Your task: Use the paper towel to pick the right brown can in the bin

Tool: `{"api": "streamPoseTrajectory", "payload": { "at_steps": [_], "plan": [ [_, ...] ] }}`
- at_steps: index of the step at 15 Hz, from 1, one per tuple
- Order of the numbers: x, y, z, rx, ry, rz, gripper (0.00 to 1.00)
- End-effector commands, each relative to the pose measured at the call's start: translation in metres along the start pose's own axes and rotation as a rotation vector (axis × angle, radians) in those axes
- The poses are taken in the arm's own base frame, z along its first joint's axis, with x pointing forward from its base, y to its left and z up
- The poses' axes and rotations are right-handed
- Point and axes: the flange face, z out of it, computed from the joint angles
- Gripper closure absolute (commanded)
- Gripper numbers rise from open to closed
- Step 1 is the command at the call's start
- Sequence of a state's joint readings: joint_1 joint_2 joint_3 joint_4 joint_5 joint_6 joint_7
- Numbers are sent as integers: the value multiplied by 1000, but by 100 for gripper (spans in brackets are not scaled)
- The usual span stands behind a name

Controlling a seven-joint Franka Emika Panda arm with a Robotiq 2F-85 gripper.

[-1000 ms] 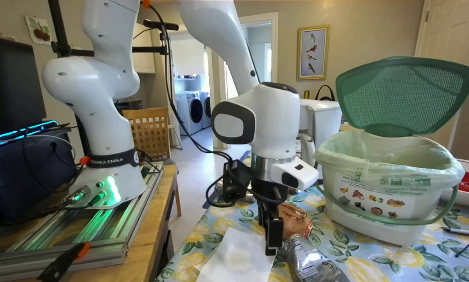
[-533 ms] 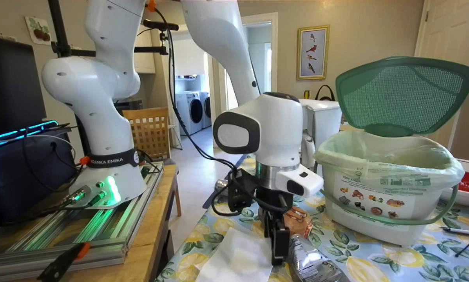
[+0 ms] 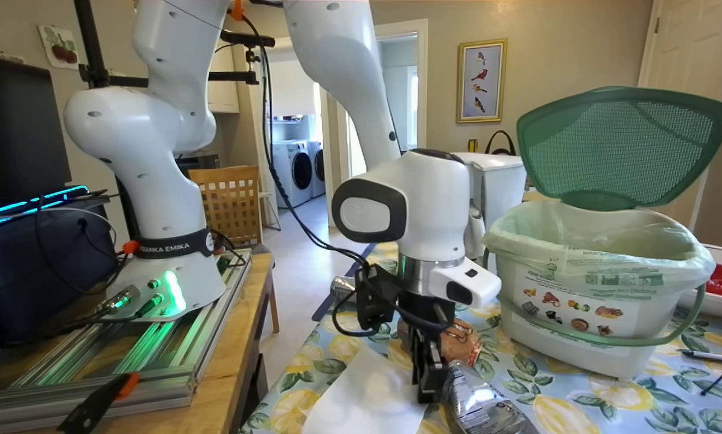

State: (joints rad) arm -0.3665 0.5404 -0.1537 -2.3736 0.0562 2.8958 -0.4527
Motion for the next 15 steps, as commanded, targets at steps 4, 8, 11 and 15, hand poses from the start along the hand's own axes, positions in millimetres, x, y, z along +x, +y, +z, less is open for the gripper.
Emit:
{"api": "streamPoseTrajectory", "payload": {
  "at_steps": [4, 8, 11, 15],
  "plan": [
    [4, -11, -5, 8, 9, 2, 100],
    [-2, -19, -15, 5, 10, 2, 100],
    [-8, -25, -24, 19, -8, -27, 100],
    [-17, -30, -41, 18, -4, -40, 100]
  ]
}}
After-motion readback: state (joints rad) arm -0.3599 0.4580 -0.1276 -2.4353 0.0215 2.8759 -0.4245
